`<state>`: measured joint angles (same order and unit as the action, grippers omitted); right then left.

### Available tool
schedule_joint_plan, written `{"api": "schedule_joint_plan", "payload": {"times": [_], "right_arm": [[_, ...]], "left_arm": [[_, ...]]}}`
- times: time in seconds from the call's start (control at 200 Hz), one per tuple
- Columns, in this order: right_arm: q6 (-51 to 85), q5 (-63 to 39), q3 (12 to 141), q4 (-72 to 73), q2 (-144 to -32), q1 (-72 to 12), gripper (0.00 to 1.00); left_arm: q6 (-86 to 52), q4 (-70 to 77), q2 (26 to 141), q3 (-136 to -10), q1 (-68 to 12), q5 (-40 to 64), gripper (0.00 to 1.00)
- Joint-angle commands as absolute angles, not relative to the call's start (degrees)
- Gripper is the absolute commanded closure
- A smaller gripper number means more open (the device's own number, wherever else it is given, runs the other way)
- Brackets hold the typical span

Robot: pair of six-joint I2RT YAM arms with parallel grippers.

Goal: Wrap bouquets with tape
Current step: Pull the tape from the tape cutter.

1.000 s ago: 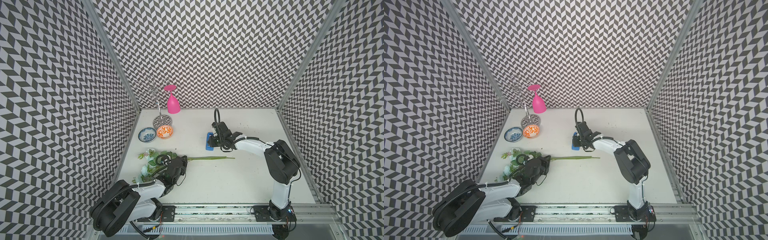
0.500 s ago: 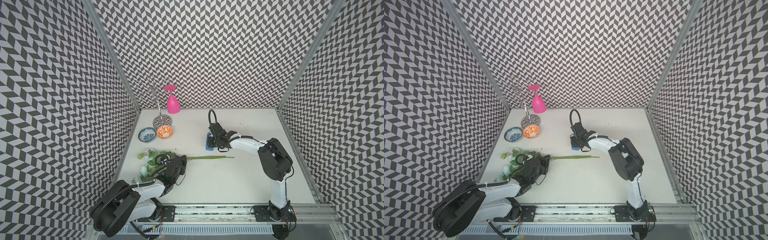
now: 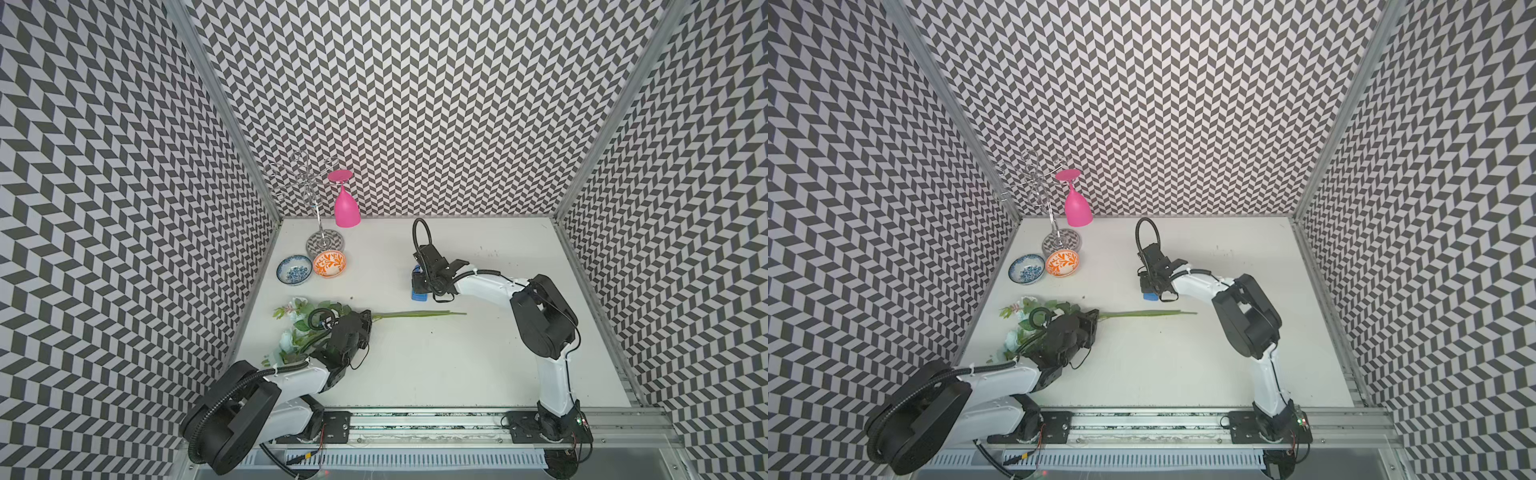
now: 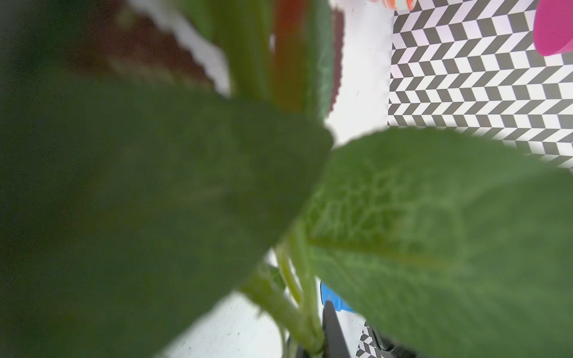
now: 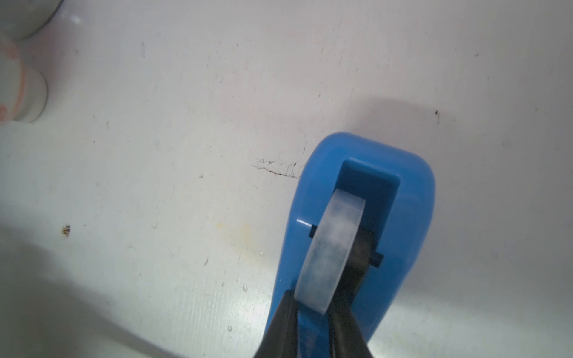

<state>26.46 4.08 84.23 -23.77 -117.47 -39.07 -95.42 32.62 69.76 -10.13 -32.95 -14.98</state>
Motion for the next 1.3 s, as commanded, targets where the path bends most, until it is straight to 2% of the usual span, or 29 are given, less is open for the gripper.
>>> {"api": "schedule_joint_plan", "payload": {"times": [0.0,0.305,0.841,1.297], "right_arm": [[27.0,4.9,85.1,-24.5,-119.7,-39.5,0.86],[26.9,1.7,84.8,-22.6,-116.7,-39.8,1.0],[28.0,-6.6,78.7,-14.6,-110.0,-38.3,1.0],[27.4,-8.1,76.3,-16.2,-106.5,-37.8,1.0]], "left_arm": [[-94.0,33.6,69.3,-9.4,-32.3,-15.4,1.0],[-94.2,33.9,69.3,-9.2,-32.1,-14.9,1.0],[-93.9,34.8,71.7,-10.8,-31.8,-15.1,1.0],[-94.1,35.9,74.6,-14.3,-31.7,-13.5,1.0]]}}
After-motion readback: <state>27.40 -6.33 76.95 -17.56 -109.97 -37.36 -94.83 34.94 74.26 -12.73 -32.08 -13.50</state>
